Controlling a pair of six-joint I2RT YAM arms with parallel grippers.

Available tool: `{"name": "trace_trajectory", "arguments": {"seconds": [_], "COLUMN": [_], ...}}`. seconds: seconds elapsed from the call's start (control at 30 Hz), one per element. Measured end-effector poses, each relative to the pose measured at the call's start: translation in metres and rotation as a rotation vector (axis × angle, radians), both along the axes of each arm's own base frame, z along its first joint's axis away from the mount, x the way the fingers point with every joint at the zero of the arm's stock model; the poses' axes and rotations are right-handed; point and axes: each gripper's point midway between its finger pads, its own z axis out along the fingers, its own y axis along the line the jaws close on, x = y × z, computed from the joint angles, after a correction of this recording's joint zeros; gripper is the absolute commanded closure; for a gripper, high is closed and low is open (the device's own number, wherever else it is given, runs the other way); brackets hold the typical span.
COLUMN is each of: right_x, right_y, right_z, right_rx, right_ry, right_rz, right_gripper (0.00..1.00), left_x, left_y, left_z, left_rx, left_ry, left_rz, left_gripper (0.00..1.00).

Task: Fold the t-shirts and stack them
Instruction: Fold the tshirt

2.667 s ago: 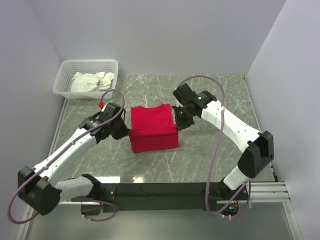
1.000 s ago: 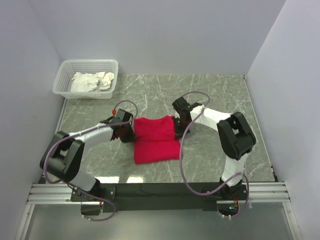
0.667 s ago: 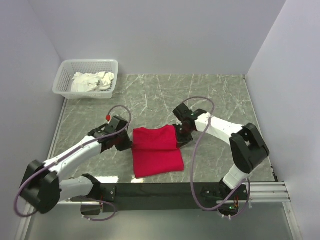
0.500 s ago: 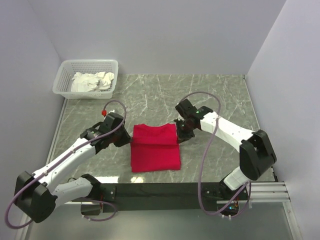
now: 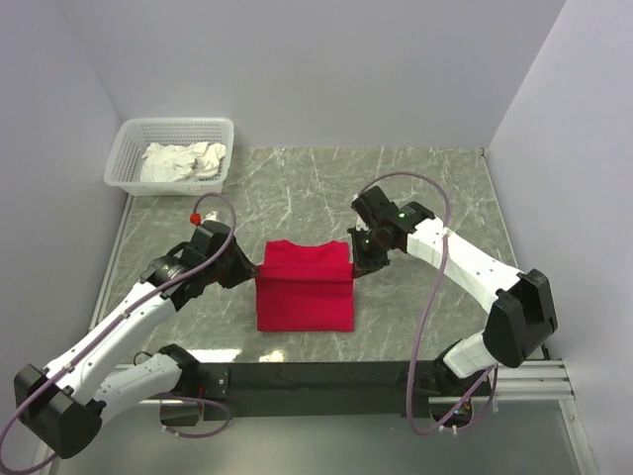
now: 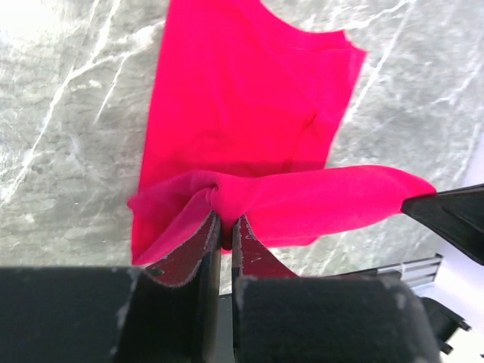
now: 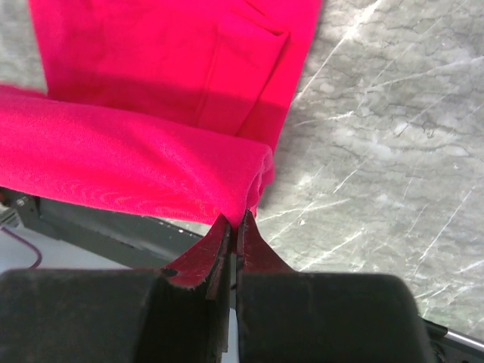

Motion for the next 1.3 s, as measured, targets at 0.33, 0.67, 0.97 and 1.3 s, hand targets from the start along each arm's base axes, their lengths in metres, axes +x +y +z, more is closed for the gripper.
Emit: {"name": "trace_trajectory", "arguments": {"seconds": [0.33,0.67,0.97,1.3], "right_x": [-0.001,0.003,0.015,0.051], "right_y": [0.0,-0.001,0.002,0.008], "right_z": [0.032,0.031,0.003,-0.032], "right_rx": [0.034,0.033,-0.009,-0.021], "right_ry": [-0.042,-0.035,0.019,0.044], "right_rz": [0.002,0.001,0.001,-0.025], "right_gripper": [1.0,1.0,1.0,1.0], "left_x": [0.001,0.012,0.035,0.071], "left_y": [0.001,-0.002,-0.002,0.004], "left_z": [0.024,0.014,-0.017,-0.042], "left_rx": [-0.021,0.01,0.086,0.123], "left_ry": [-0.047,-0.032,0.016,0.018], "left_rz": [0.005,0.012,0.026,0.049], "left_gripper": [0.99,0.99,0.99,0.99]}}
